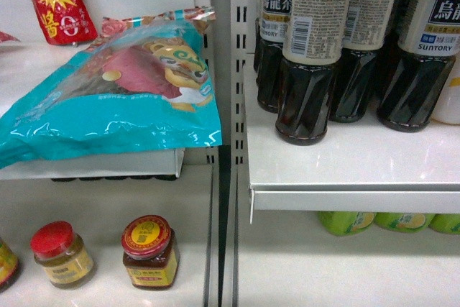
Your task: Move water from second to third shelf
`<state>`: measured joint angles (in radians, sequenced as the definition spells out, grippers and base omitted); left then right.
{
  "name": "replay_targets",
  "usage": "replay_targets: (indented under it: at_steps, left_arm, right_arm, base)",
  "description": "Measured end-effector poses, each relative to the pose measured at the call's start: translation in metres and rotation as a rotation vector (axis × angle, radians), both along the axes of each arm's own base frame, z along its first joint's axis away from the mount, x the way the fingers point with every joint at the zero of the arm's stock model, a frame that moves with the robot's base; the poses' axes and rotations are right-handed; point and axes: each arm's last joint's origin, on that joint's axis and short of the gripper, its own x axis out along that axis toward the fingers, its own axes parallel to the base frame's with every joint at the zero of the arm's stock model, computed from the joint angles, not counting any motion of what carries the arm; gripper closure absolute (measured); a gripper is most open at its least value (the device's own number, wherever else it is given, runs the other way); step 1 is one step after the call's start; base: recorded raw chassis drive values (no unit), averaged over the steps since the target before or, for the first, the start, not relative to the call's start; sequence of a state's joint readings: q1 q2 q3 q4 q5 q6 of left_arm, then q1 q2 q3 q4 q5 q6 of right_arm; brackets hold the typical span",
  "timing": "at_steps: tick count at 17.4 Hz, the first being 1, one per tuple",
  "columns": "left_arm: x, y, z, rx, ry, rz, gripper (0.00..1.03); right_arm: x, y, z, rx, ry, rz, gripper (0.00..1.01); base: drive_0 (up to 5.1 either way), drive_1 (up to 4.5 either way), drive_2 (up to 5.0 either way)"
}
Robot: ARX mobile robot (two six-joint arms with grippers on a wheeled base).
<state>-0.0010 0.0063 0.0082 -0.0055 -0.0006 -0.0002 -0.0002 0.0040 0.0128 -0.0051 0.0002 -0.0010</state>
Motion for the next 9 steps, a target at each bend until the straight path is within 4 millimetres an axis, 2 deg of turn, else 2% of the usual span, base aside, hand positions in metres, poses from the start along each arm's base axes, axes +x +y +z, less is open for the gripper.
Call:
replay_targets:
  at_steps: [9]
  left_arm:
    - [0.0000, 0.0000, 0.0000, 0.000, 0.000, 0.000, 0.05]
  right_arm:
    - [0.0000, 0.0000, 0.0000, 0.000, 0.000, 0.000, 0.03]
  base:
    - [0.0, 0.00, 0.0]
